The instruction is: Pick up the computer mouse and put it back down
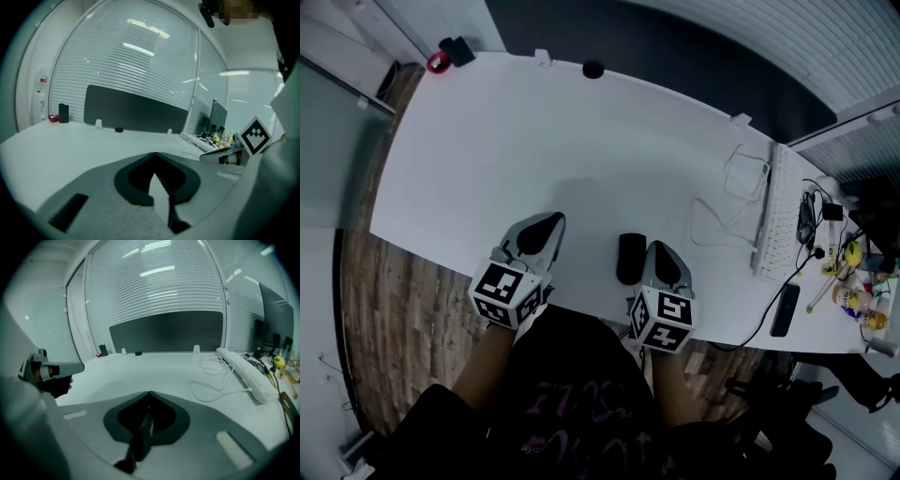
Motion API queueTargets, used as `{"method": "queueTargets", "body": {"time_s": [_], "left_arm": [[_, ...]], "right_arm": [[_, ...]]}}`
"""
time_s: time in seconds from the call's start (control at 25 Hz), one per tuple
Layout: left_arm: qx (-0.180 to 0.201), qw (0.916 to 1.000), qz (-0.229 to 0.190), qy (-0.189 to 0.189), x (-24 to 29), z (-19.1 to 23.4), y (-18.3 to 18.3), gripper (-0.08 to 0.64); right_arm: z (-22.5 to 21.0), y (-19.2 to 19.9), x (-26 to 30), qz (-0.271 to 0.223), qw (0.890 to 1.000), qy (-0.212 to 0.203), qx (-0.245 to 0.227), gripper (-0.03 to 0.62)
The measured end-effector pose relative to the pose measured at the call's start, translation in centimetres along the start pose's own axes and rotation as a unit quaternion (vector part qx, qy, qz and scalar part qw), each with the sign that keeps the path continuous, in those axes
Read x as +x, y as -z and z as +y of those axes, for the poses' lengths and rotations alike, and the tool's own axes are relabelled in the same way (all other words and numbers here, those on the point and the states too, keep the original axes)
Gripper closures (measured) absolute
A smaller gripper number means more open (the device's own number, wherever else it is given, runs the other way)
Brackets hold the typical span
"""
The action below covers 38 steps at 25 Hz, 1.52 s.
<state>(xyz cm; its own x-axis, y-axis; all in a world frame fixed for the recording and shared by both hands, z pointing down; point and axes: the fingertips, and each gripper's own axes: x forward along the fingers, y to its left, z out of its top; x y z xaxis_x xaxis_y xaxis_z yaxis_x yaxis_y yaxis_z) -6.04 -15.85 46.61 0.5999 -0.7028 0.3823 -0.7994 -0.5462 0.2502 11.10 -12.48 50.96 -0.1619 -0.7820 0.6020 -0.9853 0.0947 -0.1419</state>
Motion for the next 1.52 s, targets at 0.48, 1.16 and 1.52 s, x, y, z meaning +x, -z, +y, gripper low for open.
{"method": "queueTargets", "body": {"time_s": [0.48, 1.16, 1.52], "left_arm": [[0.015, 0.9996, -0.023, 0.004, 0.7, -1.1, -2.9, 0.563], [0.050, 0.9951, -0.084, -0.015, -3.1, -2.8, -8.1, 0.563], [0.064, 0.9915, -0.113, -0.011, -4.7, -4.9, -9.3, 0.563]], "right_arm": [[-0.2, -3.1, -1.3, -0.037, 0.999, -0.012, 0.004, 0.583], [0.5, -8.9, -6.2, -0.122, 0.992, -0.024, -0.014, 0.583], [0.8, -10.1, -9.2, -0.163, 0.986, -0.032, -0.027, 0.583]]}}
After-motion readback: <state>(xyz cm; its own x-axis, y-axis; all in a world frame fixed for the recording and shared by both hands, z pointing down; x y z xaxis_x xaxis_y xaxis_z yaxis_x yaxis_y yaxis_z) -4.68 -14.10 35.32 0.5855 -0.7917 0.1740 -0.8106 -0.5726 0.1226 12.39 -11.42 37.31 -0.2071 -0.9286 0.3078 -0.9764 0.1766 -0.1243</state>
